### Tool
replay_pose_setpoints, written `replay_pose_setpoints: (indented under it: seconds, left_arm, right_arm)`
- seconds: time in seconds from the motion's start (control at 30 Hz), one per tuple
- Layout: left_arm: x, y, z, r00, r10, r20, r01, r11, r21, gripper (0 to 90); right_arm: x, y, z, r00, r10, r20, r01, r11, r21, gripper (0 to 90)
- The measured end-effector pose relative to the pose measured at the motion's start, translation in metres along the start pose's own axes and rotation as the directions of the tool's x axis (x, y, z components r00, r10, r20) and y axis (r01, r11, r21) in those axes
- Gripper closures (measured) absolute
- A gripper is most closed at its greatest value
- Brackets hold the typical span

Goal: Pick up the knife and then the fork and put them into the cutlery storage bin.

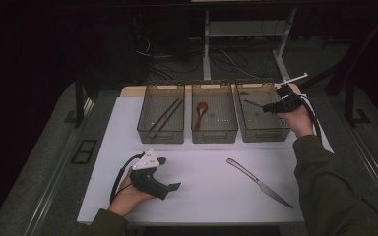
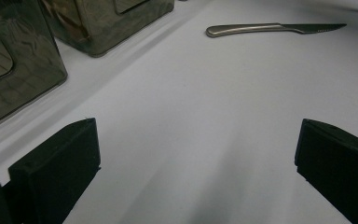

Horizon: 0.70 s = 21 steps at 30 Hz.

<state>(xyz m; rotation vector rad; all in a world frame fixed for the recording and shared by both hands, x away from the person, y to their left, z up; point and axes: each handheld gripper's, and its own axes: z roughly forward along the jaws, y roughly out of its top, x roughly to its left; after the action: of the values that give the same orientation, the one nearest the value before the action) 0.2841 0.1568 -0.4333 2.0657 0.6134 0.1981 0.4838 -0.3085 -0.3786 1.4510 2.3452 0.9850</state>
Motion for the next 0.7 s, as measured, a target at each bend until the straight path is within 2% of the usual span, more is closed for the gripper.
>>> replay_pose_setpoints:
  seconds: [0.13,0.27,0.4,0.47,0.7]
  left_arm:
    - [0.002,-0.001,-0.001,1.0,-0.007,0.003,0.007,1.0,-0.005,0.0]
    - [0.004,-0.002,-0.004,1.0,-0.004,0.001,0.004,0.9999,-0.015,0.0]
    - [0.007,-0.003,-0.008,1.0,-0.005,-0.002,0.005,0.9998,-0.018,0.0]
    - [0.007,-0.003,-0.01,1.0,-0.005,-0.003,0.005,0.9998,-0.019,0.0]
    - [0.006,-0.004,-0.009,1.0,0.001,-0.005,-0.001,0.9999,-0.013,0.0]
  right_arm:
    - [-0.001,-0.001,-0.003,0.9998,0.007,-0.016,-0.008,0.999,-0.04,54.5]
    - [0.003,-0.002,-0.009,0.9998,0.003,-0.022,-0.004,0.998,-0.059,46.1]
    - [0.008,-0.005,-0.017,0.9996,-0.027,-0.013,0.026,0.996,-0.082,40.8]
    - [0.012,-0.008,-0.022,0.9991,-0.042,0.006,0.042,0.994,-0.103,40.7]
    - [0.021,-0.016,-0.036,0.9993,-0.033,-0.017,0.03,0.991,-0.127,36.9]
